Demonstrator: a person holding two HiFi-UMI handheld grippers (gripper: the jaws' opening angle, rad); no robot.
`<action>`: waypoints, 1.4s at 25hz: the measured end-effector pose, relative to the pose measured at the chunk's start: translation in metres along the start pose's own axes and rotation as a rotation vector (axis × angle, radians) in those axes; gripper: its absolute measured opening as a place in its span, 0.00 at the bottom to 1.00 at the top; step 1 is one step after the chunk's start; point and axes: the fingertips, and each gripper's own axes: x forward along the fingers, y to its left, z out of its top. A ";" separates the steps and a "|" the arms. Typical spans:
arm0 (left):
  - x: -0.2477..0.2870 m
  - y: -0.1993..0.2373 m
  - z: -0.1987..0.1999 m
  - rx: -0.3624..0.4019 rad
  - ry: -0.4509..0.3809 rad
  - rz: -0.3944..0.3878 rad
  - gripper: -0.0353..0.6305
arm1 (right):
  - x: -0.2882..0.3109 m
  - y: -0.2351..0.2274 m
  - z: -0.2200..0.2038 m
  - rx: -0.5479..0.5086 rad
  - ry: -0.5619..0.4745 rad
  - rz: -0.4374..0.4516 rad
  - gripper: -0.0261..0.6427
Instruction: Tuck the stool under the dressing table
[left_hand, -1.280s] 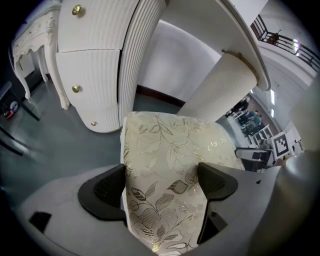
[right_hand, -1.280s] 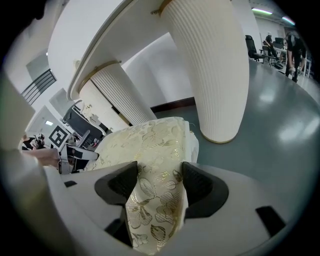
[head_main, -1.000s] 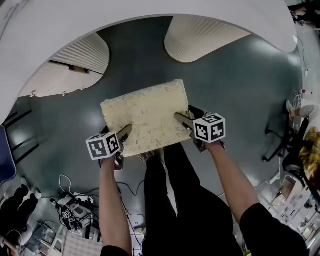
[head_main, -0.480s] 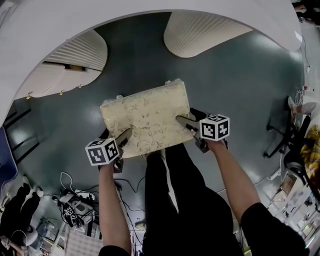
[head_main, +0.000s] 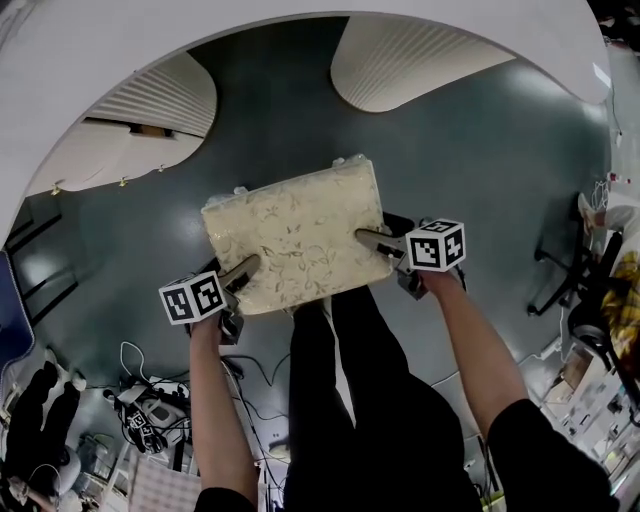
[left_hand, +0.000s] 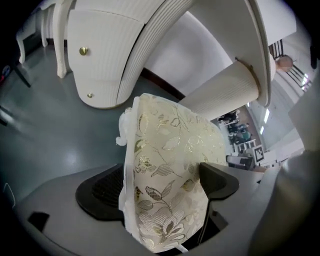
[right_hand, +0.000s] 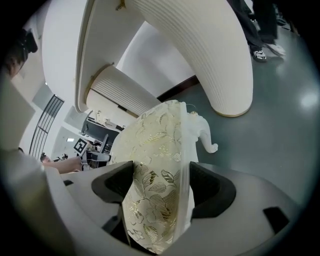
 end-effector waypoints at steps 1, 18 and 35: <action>0.000 -0.002 0.002 -0.002 0.005 -0.018 0.76 | -0.001 0.002 0.002 -0.004 -0.002 0.003 0.50; -0.001 -0.007 0.014 0.106 0.017 0.033 0.76 | -0.010 0.006 -0.005 0.022 -0.083 -0.035 0.50; -0.032 -0.013 0.042 0.185 -0.191 0.028 0.76 | -0.020 0.034 0.020 -0.033 -0.302 -0.040 0.50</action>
